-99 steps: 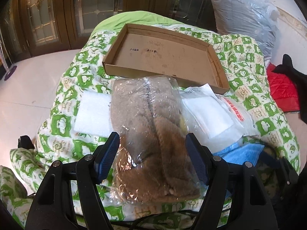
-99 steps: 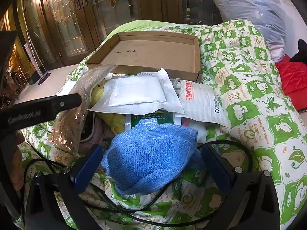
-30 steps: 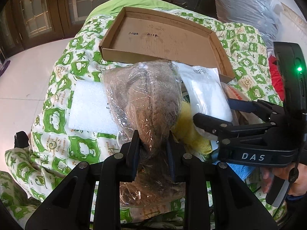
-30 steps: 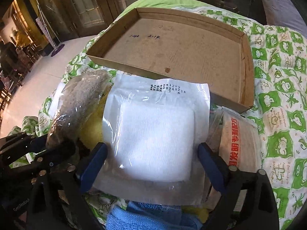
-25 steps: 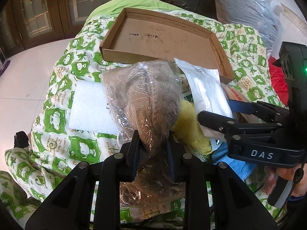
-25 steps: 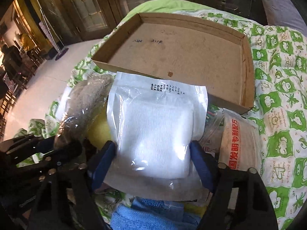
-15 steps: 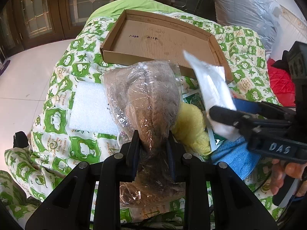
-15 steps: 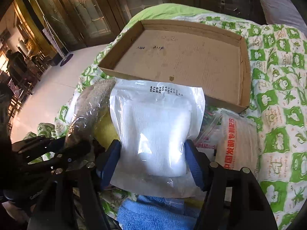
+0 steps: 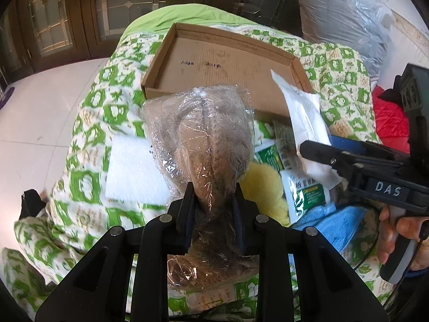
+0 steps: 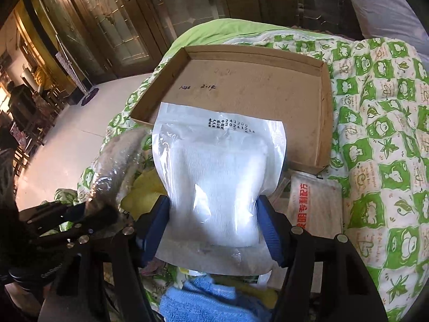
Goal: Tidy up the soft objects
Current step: 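Lower both held items into the cardboard tray and open both grippers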
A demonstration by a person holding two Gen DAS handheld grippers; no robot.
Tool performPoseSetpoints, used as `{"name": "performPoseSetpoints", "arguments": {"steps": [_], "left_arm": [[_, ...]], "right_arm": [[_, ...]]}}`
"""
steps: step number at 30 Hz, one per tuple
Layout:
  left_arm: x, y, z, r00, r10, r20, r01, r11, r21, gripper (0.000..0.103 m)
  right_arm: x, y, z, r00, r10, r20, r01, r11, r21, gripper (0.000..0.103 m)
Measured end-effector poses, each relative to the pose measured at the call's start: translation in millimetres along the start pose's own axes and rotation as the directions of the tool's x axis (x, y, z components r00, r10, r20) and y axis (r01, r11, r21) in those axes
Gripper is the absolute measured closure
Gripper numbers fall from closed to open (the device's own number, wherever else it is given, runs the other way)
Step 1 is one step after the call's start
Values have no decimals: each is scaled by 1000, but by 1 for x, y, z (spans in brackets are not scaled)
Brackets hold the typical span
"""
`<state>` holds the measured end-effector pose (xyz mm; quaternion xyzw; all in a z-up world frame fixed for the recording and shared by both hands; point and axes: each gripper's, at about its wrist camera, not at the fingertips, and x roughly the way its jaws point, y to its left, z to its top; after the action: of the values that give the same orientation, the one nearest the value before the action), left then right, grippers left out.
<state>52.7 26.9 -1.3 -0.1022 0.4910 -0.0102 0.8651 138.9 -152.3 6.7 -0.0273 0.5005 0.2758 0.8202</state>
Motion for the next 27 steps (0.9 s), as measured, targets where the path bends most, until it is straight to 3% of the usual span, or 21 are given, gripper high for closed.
{"name": "performPoseSetpoints", "arguments": {"steps": [16, 27], "left_arm": [[15, 1, 90, 1000, -21, 13, 21, 1000, -2, 79], [50, -8, 151, 999, -10, 43, 8, 999, 37, 79]], "right_arm": [[-3, -32, 51, 1000, -15, 24, 14, 997, 71, 37], [35, -49, 91, 999, -16, 35, 11, 992, 123, 37]]}}
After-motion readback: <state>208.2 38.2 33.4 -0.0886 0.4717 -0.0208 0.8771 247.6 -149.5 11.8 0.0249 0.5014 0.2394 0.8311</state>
